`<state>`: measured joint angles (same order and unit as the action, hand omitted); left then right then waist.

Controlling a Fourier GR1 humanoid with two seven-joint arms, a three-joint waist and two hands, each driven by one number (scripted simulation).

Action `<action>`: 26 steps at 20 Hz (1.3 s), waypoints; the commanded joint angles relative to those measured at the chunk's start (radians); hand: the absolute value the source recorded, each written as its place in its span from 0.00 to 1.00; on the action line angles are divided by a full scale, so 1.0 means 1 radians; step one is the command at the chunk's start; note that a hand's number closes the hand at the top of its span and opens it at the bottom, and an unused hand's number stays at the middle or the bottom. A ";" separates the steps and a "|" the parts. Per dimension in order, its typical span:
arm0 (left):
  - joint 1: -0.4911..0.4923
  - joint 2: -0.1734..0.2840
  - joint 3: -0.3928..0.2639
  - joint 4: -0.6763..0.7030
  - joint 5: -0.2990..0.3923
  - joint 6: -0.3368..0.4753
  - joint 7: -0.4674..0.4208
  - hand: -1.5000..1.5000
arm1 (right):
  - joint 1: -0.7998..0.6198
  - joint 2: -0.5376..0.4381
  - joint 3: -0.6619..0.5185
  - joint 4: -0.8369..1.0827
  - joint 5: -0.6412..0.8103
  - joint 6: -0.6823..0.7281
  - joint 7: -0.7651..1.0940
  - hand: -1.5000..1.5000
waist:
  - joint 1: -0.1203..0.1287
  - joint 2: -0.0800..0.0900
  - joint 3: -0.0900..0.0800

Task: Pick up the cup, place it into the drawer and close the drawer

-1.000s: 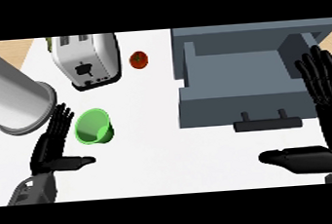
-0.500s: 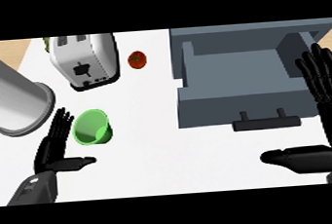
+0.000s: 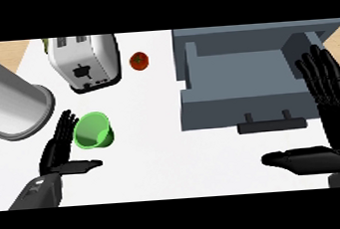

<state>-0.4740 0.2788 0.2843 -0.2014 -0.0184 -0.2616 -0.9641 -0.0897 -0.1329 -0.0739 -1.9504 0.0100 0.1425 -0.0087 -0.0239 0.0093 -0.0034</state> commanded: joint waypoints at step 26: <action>-0.044 -0.110 -0.014 -0.017 0.027 -0.341 -0.089 1.00 | -0.008 0.001 -0.002 0.026 -0.027 0.033 -0.013 0.00 | -0.009 0.003 -0.002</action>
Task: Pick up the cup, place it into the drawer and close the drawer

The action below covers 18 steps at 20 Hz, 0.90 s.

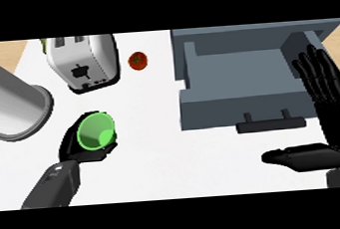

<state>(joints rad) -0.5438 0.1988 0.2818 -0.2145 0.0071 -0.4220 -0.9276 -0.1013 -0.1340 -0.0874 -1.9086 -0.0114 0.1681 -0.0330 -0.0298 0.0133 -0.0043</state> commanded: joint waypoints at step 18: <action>0.079 -0.004 0.112 -0.147 0.146 -0.038 -0.196 1.00 | 0.020 -0.009 -0.013 -0.068 -0.005 -0.006 0.062 0.00 | 0.018 -0.013 0.003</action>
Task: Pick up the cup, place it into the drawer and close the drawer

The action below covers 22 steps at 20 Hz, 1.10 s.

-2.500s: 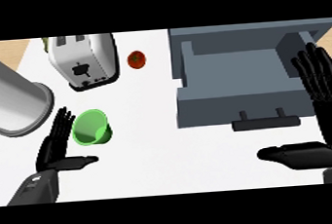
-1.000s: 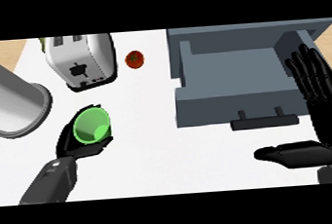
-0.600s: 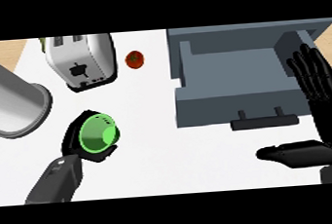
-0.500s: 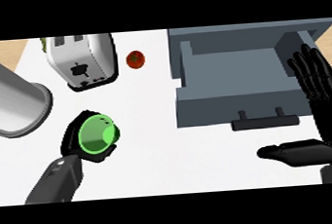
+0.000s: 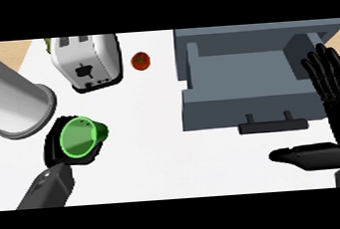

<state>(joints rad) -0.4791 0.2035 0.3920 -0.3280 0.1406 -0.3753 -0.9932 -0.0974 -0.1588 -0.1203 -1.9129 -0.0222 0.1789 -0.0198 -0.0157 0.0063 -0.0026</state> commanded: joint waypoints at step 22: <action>-0.253 -0.189 -0.237 -0.701 0.005 0.245 0.479 1.00 | 0.037 -0.031 -0.059 -0.006 -0.037 0.032 0.008 0.00 | 0.016 -0.010 0.003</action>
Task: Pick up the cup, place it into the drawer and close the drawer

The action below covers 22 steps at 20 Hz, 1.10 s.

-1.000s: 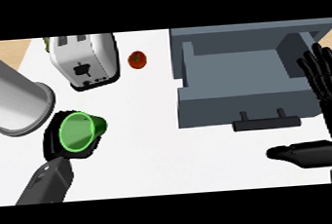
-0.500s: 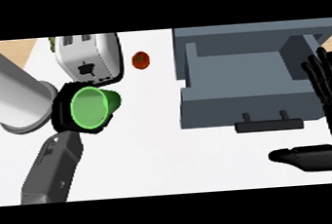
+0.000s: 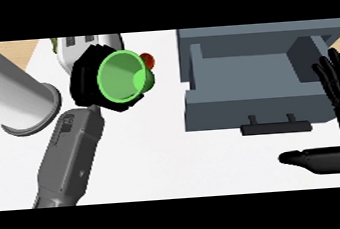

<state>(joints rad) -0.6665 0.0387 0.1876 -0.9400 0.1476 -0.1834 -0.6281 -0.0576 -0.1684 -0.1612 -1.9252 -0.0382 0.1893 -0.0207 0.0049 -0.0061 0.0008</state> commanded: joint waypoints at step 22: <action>-0.520 -0.039 -0.349 0.309 0.233 0.459 0.277 1.00 | 0.038 -0.005 -0.024 0.026 -0.026 0.051 -0.073 0.00 | -0.045 0.013 0.000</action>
<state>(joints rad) -1.1478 0.0003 -0.1185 -0.7290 0.3221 0.2482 -0.3135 -0.0582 -0.1726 -0.1786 -1.8887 -0.0494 0.2189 -0.0716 -0.0336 0.0050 0.0004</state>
